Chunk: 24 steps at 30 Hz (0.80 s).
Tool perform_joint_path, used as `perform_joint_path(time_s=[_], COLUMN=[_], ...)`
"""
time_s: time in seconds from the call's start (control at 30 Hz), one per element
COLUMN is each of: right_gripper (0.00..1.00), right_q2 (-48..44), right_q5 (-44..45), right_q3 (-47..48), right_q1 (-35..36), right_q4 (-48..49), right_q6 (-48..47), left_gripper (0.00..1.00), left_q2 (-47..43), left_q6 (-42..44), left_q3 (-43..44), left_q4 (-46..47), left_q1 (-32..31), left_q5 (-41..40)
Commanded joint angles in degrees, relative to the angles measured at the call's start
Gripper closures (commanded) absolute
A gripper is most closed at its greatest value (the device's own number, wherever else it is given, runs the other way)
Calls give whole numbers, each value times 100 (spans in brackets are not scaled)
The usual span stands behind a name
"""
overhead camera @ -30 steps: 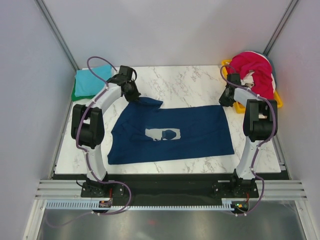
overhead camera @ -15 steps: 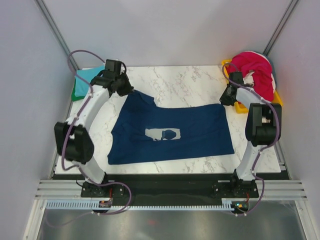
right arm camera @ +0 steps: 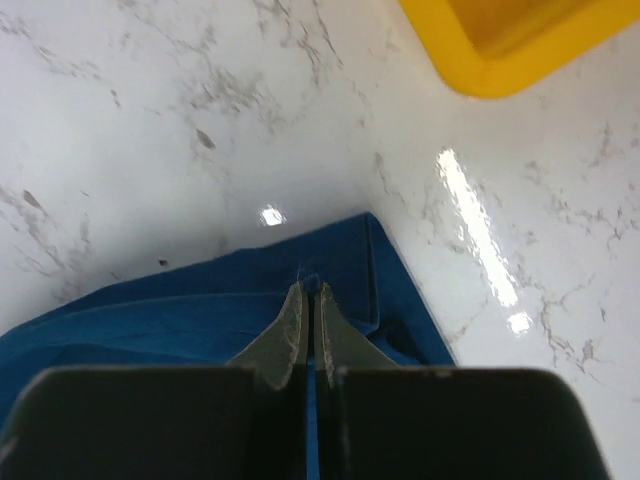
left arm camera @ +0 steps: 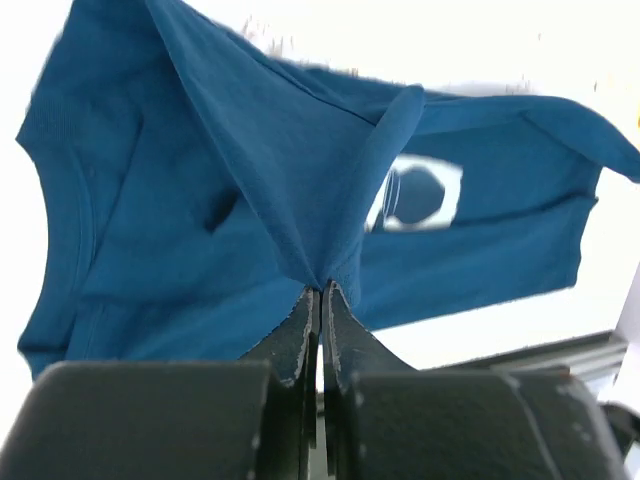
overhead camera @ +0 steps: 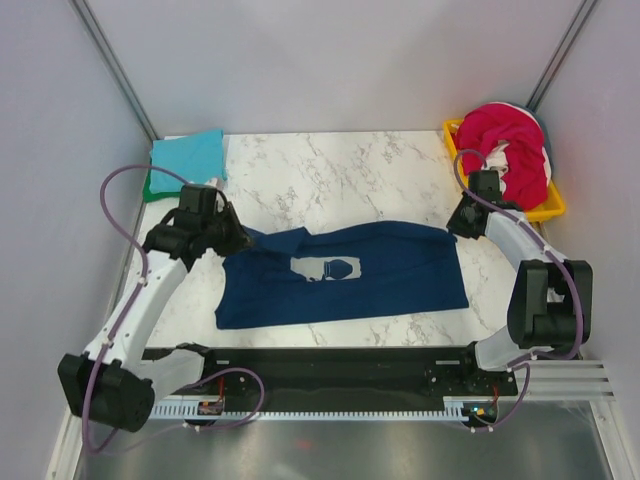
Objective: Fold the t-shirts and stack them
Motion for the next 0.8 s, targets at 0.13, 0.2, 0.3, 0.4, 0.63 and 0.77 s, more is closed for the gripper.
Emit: perform_joint_path(time_s=[0.13, 0.2, 0.3, 0.4, 0.63, 0.77], right_gripper=[100, 100, 100, 57, 14, 18], right_q2=[-712, -765, -765, -791, -1133, -1362], right_q5=[124, 151, 168, 45, 160, -182], right_q3=[-766, -855, -969, -1083, -1032, -856], right_q1=[-48, -57, -101, -215, -382, -111], right_q4=[89, 97, 80, 80, 97, 290], right_q6=[-74, -56, -12, 5, 129, 94], left_gripper=[97, 96, 73, 51, 46, 50], left_q2=[-1216, -1392, -1744, -2034, -2290, -2000], left_q6=[236, 166, 60, 42, -28, -168], left_q3=[-708, -867, -1140, -1237, -1061, -1316], left_q4=[-677, -783, -968, -1258, -1338, -786], left_q1=[14, 5, 5, 5, 14, 5], left_q5=[414, 493, 756, 679, 125, 238])
